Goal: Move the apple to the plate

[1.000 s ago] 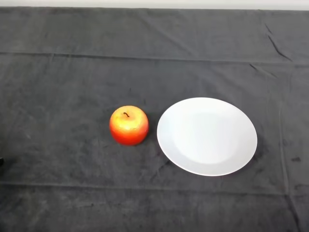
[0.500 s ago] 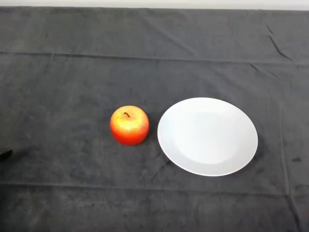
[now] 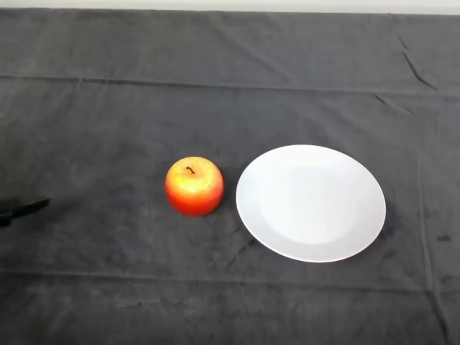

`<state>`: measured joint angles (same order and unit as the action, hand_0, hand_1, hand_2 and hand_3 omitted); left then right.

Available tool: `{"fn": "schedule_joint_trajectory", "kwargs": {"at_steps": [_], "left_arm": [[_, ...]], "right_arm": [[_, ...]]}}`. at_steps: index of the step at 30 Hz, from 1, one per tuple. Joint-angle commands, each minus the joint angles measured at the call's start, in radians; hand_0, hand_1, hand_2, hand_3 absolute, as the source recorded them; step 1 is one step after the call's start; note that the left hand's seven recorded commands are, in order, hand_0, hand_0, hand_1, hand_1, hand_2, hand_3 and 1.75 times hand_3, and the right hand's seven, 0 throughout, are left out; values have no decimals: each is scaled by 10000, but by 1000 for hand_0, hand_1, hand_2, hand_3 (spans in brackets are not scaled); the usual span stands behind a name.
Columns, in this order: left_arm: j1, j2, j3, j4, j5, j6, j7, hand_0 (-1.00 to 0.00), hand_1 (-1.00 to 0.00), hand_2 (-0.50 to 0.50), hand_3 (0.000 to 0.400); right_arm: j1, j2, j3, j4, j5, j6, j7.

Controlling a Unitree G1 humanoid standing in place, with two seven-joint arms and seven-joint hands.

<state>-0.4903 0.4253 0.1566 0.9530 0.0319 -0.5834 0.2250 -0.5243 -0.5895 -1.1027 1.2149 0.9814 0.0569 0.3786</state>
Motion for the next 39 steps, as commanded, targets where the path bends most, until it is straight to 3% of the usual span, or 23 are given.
{"fn": "schedule_joint_trajectory", "kwargs": {"at_steps": [1, 11, 21, 39], "left_arm": [[-365, -64, -291, -498, 281, 281, 41, 0, 0, 0, 0], [-53, -750, -1307, -2325, 806, 1179, -22, 0, 0, 0, 0], [439, -961, -2239, -3828, 953, 1747, -333, 0, 0, 0, 0], [405, -1270, -4032, -3905, 1059, 2164, -350, 0, 0, 0, 0]], "right_arm": [[140, 160, -24, -396, 297, 15, -101], [152, 179, -6, -438, 301, 16, -121], [168, 204, 16, -494, 302, 18, -149], [189, 233, 44, -564, 310, 23, -189]]}}
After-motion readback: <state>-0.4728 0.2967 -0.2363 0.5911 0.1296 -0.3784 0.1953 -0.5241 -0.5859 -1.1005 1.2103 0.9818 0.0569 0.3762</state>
